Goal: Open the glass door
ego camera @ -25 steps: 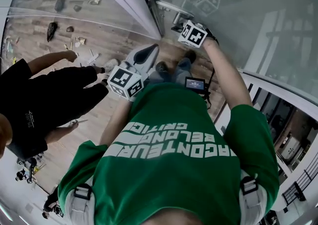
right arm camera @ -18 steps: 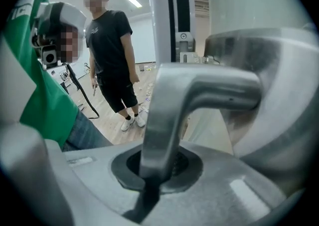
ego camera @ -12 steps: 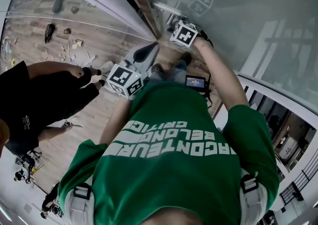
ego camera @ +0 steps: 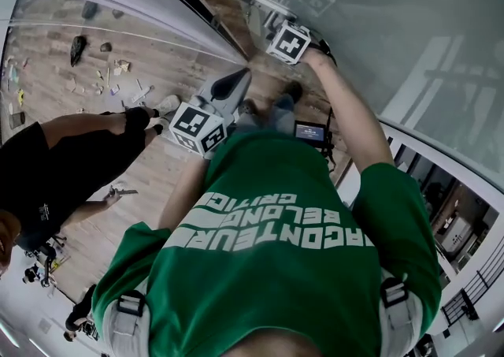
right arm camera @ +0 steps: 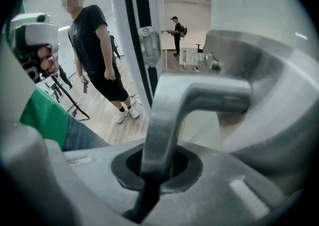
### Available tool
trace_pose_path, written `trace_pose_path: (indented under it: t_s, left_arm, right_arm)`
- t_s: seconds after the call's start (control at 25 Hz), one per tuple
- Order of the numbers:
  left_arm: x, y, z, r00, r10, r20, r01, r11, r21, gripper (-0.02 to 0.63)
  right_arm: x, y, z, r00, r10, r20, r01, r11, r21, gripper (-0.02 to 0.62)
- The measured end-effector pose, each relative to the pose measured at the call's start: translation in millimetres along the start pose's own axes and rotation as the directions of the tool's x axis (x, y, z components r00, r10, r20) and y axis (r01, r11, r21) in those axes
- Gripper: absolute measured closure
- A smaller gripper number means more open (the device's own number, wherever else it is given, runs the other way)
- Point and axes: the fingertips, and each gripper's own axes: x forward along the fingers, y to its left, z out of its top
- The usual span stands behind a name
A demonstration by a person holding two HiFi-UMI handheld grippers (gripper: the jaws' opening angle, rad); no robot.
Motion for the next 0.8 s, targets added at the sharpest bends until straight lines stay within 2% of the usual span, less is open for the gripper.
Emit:
trace_pose_path:
  t_s: [0.2,0.32,0.4,0.64,0.8]
  left_arm:
    - [10.4,-4.8,-0.6,1.000,-0.004,-0.003,0.004,1.000,0.010,0.595]
    - [17.2,-5.7,-0.8,1.000,-0.001,0.001,0.001,1.000,0.013,0.595]
    - [22.2,-10.4,3.1,1.000,-0.003,0.002,0.003,1.000,0.017,0.595]
    - [40.2,-22.2,10.6,1.000,-0.007,0.012,0.006,0.999,0.034,0.595]
    - [53.7,-26.2,19.6,1.000,-0.010,0.016,0.010,0.999,0.045,0.595]
  right_arm:
    - [0.1,-13.5,-16.1,0.998,0.015,-0.058,-0.011,0.998,0.069,0.603]
    - [-1.4,-28.8,-10.8,0.998,-0.019,-0.057,0.020,0.999,0.026,0.603]
    - [-9.6,-36.9,-11.3,0.995,-0.038,-0.092,0.039,0.999,0.005,0.603]
    - [-22.4,-61.7,-38.1,0.972,-0.076,-0.221,0.085,0.996,0.034,0.603]
    - [-32.2,-78.1,-36.7,0.969,-0.085,-0.230,0.098,0.994,0.044,0.603]
